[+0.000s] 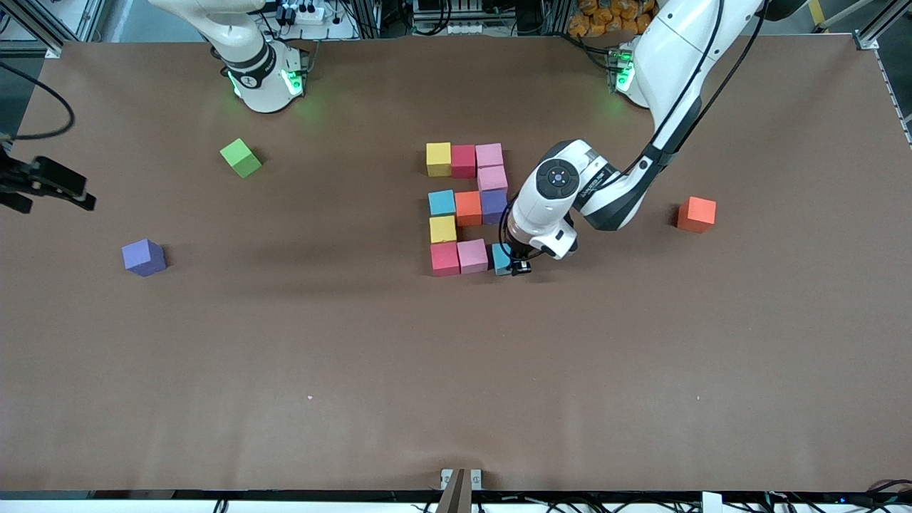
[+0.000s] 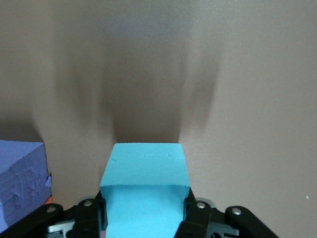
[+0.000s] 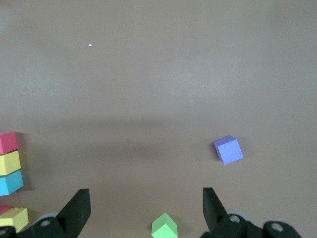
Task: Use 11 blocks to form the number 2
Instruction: 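Lower cyan beside light pink with the left gripper and release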
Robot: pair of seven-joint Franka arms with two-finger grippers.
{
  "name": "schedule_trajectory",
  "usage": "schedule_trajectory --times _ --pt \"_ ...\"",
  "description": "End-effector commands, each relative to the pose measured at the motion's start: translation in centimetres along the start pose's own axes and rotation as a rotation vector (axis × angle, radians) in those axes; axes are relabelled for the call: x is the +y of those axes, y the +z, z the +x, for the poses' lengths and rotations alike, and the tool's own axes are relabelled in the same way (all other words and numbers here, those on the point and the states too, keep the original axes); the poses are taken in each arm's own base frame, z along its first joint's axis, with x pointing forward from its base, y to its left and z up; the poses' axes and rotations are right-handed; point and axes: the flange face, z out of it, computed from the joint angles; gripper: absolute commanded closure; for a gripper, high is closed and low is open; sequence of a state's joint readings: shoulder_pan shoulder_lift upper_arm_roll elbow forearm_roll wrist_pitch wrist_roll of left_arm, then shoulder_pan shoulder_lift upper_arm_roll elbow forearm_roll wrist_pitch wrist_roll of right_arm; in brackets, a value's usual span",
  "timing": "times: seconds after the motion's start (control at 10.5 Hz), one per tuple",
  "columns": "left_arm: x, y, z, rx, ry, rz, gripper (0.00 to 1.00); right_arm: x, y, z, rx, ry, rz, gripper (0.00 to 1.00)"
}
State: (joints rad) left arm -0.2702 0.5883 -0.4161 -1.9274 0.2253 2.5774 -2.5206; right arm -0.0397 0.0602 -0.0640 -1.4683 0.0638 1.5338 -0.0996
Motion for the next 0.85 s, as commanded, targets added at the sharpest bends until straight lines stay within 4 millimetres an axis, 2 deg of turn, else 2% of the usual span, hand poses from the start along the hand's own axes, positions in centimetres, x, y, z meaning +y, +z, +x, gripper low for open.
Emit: schedule_trajectory --times 0.0,0.28,0.76 --pt "-0.6 -0.8 -0.1 -0.012 0.005 -0.038 0.77 0.8 0.6 -0.6 -0.007 0.001 0.017 0.0" --pt "-1.1 0.0 -0.6 -0.029 0.036 -0.046 0.77 0.1 1.1 -0.2 -0.006 -0.007 -0.007 0.0" --pt "-1.8 0.8 -0.4 -0.04 0.05 -0.049 0.77 -0.5 0.5 -0.2 0.004 -0.029 -0.02 0.0"
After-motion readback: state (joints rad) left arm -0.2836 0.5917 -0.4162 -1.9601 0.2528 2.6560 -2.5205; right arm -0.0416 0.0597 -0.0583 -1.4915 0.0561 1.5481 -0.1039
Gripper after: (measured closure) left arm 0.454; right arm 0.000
